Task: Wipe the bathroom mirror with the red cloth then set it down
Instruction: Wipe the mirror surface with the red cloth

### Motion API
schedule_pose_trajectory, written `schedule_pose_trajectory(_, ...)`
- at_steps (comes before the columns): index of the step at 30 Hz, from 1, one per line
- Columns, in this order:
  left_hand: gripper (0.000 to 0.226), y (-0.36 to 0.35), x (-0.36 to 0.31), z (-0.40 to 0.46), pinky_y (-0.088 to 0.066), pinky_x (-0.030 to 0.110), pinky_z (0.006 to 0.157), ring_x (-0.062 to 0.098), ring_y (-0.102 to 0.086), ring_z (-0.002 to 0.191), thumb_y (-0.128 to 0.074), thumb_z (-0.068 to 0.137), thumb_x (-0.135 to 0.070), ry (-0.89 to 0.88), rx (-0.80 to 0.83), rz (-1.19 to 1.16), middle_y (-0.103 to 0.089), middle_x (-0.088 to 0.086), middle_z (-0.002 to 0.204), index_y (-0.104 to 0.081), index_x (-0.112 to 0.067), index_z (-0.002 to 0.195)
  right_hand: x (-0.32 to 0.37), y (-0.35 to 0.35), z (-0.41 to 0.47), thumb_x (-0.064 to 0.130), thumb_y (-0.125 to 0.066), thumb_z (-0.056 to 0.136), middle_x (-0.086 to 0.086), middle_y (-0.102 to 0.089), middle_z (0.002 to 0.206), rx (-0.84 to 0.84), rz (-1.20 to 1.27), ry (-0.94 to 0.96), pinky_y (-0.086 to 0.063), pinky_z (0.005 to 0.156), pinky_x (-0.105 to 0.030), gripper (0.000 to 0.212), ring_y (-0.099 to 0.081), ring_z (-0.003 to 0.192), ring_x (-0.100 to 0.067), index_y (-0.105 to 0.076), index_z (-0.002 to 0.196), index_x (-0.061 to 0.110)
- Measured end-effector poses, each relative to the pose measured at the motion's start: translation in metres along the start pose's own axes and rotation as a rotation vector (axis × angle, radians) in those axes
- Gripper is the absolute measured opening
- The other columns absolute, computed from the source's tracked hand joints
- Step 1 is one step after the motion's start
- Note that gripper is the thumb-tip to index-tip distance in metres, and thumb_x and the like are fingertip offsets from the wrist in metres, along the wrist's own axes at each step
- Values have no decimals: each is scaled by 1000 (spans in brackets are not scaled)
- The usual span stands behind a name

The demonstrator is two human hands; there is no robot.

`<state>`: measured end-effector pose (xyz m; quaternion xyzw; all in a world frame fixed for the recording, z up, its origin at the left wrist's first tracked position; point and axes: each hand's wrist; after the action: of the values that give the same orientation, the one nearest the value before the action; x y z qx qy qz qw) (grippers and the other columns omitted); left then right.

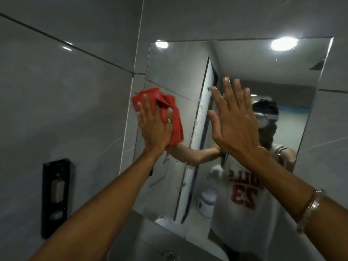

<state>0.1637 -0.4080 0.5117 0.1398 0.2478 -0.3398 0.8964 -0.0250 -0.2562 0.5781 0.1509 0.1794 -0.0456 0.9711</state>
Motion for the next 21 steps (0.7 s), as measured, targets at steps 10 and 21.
schedule_pose_trajectory(10, 72, 4, 65, -103, -21, 60, 127, 37, -11, 161, -28, 104, -57, 209, -51, -70, -17, 13, 174, -26, -17, 164, 13, -9, -55, 52, -15, 106, -14, -3, 174, 63, -3, 97, -7, 131, -54, 69, -2, 162, -31, -12, 166, 18)
schedule_pose_trajectory(21, 73, 5, 147, -205, -16, 62, 128, 44, -9, 159, -24, 105, -62, -98, 141, 51, -15, 19, 172, -16, -22, 165, 24, -18, -132, 50, -11, 107, -18, -9, 172, 150, 69, 135, -8, 130, -57, 69, -3, 161, -34, -20, 164, 13)
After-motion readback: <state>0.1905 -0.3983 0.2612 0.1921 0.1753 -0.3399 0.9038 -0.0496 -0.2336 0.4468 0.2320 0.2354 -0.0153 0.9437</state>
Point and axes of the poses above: each hand's wrist, its own z-axis towards the middle knuckle, its own y-axis out of the back of the hand, x = y × z
